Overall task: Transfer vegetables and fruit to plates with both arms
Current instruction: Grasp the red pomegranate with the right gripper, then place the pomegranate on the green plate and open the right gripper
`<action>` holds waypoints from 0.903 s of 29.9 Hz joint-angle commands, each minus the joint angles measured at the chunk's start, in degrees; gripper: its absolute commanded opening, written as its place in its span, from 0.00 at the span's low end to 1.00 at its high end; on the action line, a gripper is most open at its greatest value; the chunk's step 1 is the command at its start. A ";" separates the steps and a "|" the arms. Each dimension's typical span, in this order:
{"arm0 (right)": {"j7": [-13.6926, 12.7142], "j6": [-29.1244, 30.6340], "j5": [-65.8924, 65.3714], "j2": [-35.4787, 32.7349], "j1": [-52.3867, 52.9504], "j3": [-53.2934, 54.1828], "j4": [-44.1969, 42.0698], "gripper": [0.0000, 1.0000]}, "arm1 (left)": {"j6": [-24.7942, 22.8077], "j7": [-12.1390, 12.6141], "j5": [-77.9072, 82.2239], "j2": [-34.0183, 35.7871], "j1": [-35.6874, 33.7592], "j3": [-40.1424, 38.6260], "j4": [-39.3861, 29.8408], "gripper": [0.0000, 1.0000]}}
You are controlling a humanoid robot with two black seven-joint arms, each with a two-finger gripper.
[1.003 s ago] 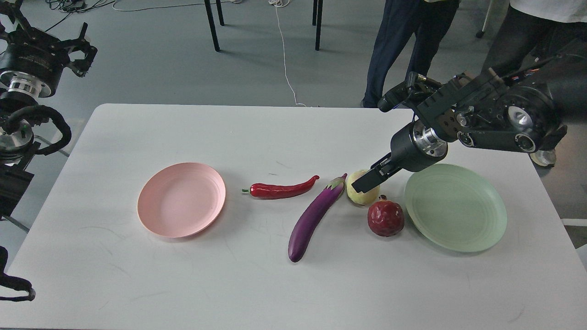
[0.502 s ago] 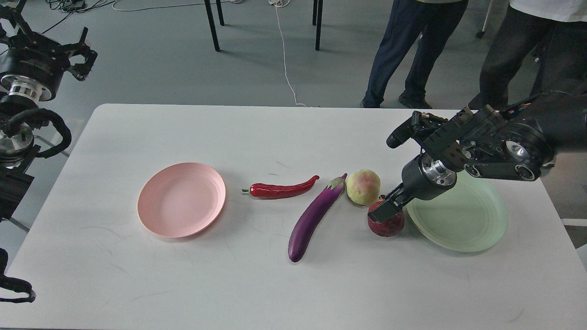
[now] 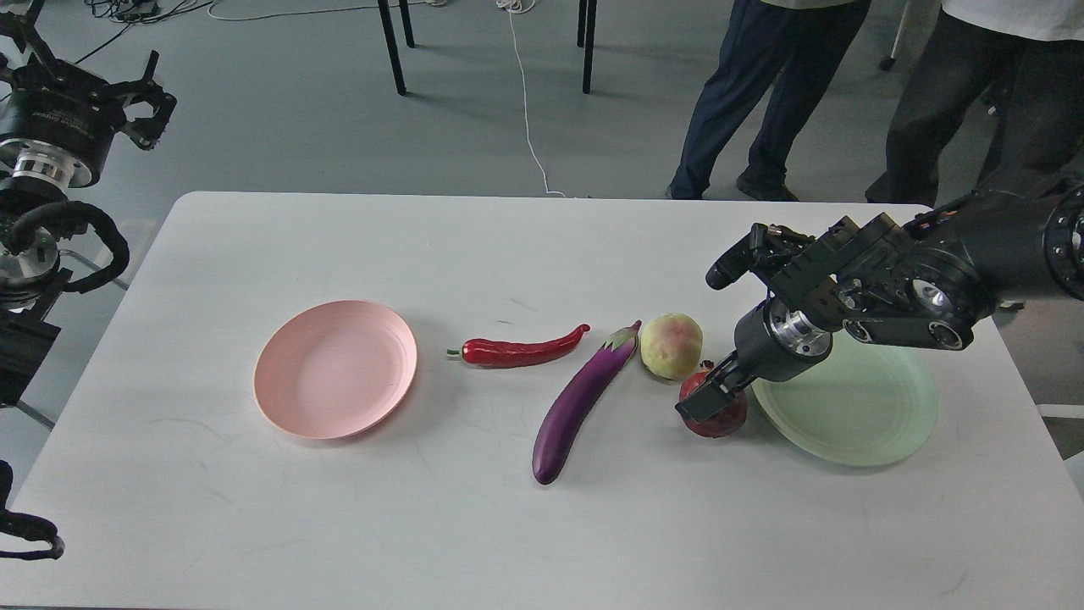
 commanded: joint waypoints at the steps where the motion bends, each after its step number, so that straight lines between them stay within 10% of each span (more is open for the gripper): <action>1: 0.00 -0.06 0.00 0.05 -0.85 0.00 -0.38 0.93 | 0.00 0.00 0.00 -0.13 0.00 0.00 0.02 0.98; 14: 0.09 -0.06 -1.14 0.76 -0.24 0.00 -0.12 0.64 | 0.00 0.00 0.00 -0.04 0.26 0.00 0.02 0.98; 27: 0.18 0.03 -2.10 -9.51 11.19 0.27 5.33 0.63 | 0.00 0.00 -0.09 0.93 0.26 0.00 0.02 0.98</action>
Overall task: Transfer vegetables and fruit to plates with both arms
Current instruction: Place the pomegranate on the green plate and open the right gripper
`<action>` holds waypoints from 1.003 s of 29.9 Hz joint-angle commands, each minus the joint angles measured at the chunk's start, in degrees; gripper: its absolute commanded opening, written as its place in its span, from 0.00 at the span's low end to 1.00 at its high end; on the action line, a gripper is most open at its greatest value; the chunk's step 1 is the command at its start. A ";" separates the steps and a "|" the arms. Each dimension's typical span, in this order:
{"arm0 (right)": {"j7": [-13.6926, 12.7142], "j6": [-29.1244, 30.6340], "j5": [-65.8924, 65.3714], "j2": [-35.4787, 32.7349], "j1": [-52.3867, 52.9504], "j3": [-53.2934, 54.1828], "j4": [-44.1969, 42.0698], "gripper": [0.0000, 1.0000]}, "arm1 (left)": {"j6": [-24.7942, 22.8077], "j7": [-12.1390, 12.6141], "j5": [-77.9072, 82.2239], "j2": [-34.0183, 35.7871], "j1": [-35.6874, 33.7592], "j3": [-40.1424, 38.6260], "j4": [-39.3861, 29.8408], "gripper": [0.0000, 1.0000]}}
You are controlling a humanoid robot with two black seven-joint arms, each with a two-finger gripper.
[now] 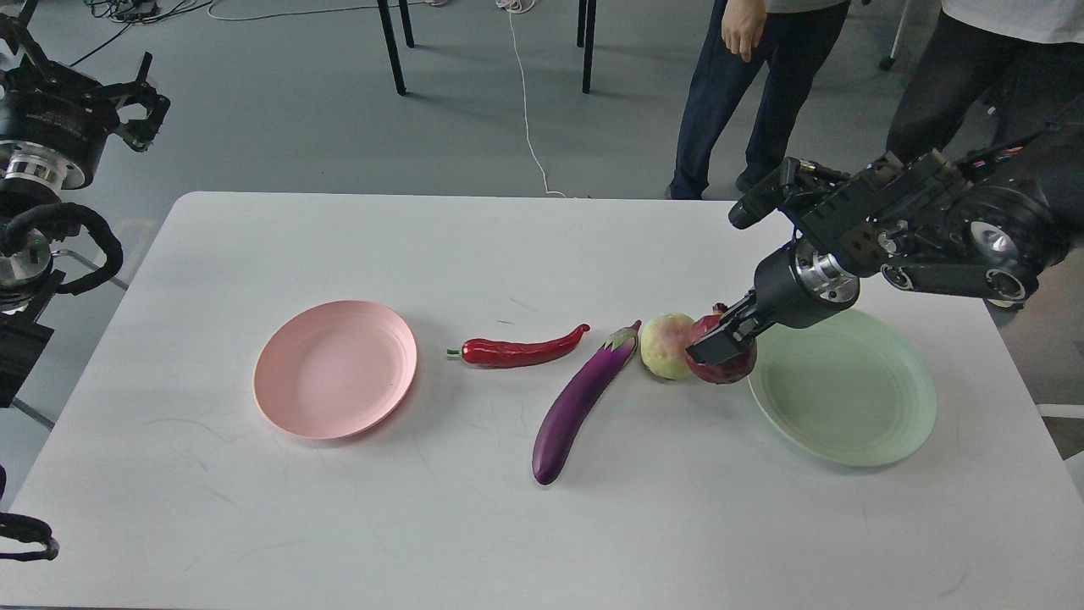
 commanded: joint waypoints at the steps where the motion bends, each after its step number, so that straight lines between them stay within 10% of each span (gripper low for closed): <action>1: 0.00 0.01 -1.83 -4.90 1.10 -0.13 0.28 0.63 | 0.00 0.00 -0.03 0.32 0.00 0.00 0.00 0.98; 17: -0.09 -0.25 -7.29 -19.15 -10.94 -0.04 -2.62 0.66 | 0.00 0.09 0.05 -0.04 -0.09 0.18 -0.09 0.98; 30: -0.27 -3.15 -7.11 -20.74 -13.67 0.66 -2.19 0.96 | 0.00 0.09 0.05 0.23 0.00 0.18 -0.09 0.98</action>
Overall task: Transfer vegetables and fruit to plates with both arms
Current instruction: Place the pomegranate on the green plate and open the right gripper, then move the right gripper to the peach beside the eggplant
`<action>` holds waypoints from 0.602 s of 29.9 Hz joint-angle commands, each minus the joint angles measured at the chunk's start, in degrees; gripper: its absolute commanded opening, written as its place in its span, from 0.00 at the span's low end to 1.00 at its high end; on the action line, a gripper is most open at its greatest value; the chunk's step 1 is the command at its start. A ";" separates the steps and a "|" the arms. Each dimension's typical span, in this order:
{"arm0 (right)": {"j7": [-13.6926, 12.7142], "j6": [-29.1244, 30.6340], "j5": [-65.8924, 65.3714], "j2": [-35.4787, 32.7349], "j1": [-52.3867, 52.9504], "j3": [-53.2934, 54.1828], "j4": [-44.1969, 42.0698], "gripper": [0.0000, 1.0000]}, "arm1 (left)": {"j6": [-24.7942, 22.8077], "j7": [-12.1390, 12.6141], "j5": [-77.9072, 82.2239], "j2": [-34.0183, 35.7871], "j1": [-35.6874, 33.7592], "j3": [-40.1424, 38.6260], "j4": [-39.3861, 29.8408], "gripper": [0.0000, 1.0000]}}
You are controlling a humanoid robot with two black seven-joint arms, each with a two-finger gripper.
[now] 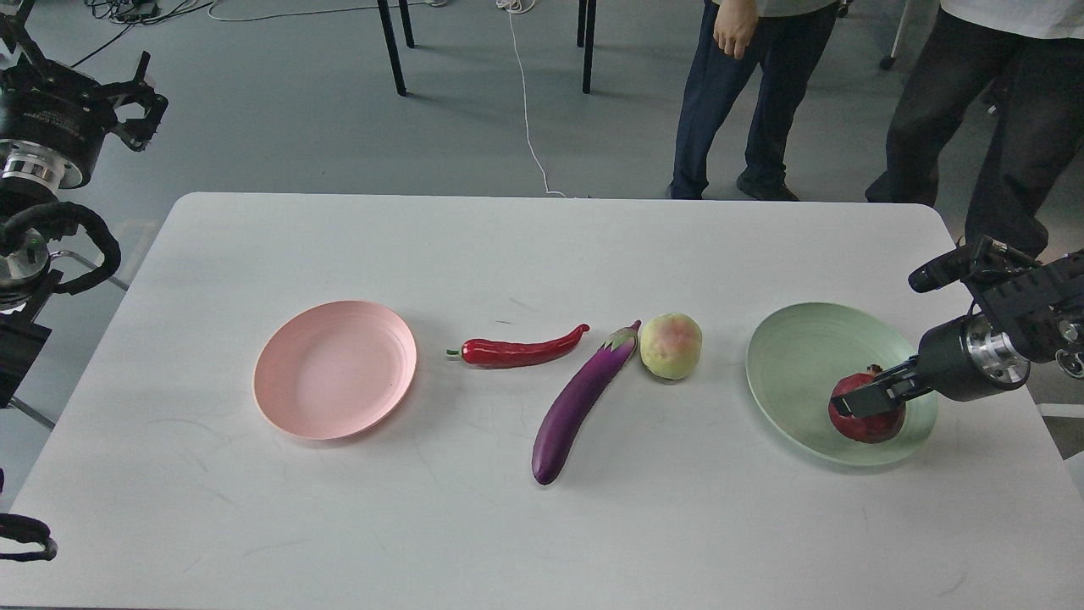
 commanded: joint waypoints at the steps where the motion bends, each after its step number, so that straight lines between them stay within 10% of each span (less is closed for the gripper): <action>1: 0.17 -0.25 0.23 -0.67 0.65 0.67 0.09 0.96 | 0.00 -0.09 0.00 0.05 0.05 0.00 0.00 0.98; 18: 0.00 2.39 0.32 8.54 3.81 13.06 -7.03 0.98 | 0.00 0.00 0.00 0.05 -0.04 0.00 0.00 0.98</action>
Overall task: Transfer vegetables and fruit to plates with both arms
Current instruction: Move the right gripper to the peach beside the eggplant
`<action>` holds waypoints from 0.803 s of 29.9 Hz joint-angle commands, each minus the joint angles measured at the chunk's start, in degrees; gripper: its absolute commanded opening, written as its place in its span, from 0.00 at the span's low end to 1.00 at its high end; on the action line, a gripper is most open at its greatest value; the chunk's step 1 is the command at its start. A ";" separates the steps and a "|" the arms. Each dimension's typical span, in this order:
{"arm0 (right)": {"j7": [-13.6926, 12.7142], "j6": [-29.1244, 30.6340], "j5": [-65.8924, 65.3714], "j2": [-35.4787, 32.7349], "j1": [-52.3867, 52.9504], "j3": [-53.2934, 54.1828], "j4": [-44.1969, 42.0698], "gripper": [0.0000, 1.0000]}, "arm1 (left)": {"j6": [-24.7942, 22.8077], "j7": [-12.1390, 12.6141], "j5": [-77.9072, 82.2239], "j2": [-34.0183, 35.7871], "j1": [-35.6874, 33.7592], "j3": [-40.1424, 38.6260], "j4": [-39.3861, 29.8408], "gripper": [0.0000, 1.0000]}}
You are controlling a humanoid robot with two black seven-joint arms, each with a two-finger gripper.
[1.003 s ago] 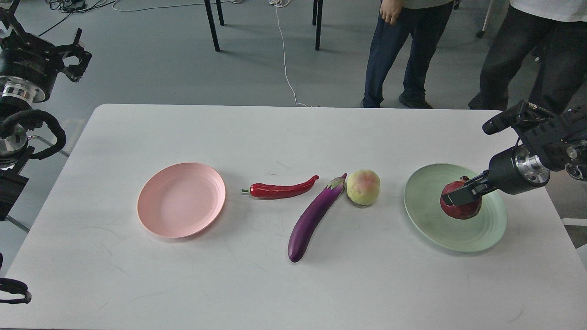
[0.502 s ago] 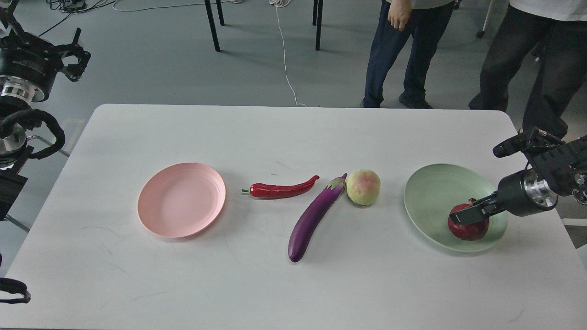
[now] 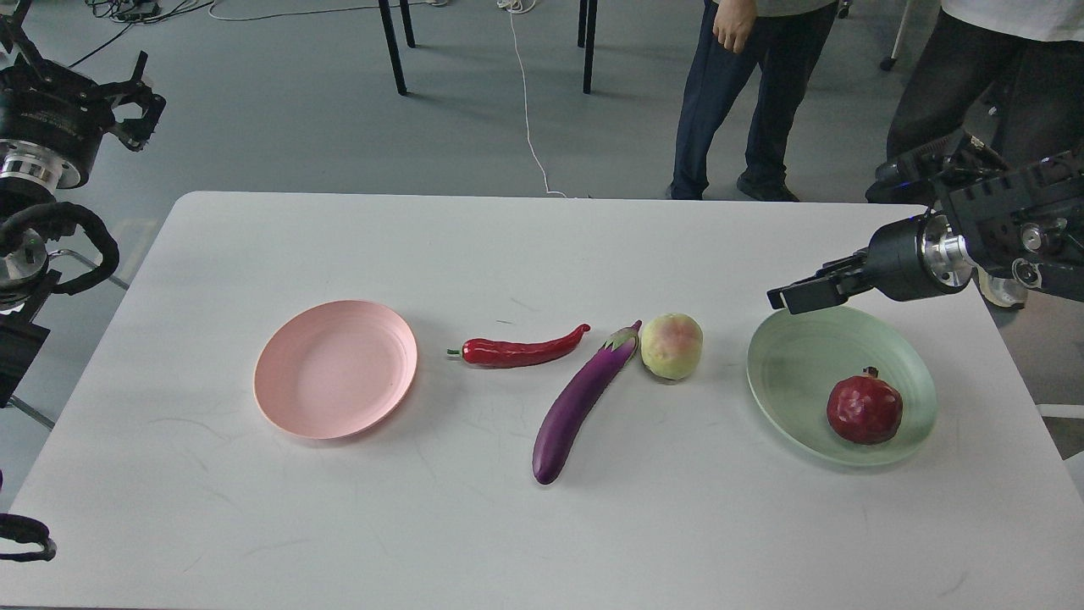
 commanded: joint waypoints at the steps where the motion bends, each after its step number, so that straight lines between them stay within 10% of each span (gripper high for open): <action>1: 0.09 0.57 0.05 6.35 -0.58 0.45 -2.23 0.98 | 0.00 0.06 0.00 0.05 -0.09 0.01 0.00 0.98; 24: 0.09 0.74 0.23 25.27 -7.88 -0.34 -13.13 0.98 | 0.00 0.06 0.00 0.67 0.43 0.01 0.09 0.98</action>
